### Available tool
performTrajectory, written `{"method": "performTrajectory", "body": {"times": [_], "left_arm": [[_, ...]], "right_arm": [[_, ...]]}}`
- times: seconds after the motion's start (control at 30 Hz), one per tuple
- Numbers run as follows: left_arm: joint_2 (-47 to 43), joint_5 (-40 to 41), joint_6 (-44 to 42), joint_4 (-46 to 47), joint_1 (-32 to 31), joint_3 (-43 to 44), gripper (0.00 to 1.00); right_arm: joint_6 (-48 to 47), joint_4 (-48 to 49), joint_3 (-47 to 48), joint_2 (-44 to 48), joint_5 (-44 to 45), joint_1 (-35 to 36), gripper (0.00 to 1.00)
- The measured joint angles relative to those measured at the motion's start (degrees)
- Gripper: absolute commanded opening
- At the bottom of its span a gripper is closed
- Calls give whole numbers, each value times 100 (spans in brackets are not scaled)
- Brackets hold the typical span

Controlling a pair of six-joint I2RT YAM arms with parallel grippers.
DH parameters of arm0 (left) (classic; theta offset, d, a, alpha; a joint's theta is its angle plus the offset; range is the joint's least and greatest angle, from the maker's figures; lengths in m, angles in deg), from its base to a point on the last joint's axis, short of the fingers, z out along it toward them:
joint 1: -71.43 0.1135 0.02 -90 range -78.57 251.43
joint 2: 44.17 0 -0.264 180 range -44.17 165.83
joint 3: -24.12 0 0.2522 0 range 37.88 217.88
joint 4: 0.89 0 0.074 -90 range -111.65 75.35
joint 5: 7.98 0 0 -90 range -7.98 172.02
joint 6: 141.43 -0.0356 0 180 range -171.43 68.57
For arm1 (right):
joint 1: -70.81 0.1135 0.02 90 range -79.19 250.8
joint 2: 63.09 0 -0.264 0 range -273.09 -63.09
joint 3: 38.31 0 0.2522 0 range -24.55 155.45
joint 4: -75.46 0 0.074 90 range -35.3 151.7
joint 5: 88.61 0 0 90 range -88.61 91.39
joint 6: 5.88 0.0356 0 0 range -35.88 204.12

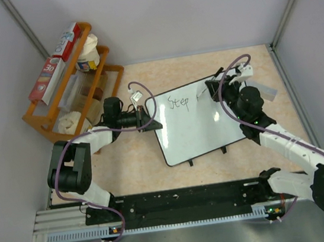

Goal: Write a sentence on the whiteboard

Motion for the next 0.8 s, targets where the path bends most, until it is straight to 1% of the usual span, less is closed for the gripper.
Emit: {"method": "performTrajectory", "body": {"times": [0.3,0.8], "left_arm": [[0,0,0,0,0,0,0],[0,2,0,-2,0,0,0]], "right_arm": [[2,26,367,-173,131,0,0],[7,101,378,-568,284,-2,0]]}}
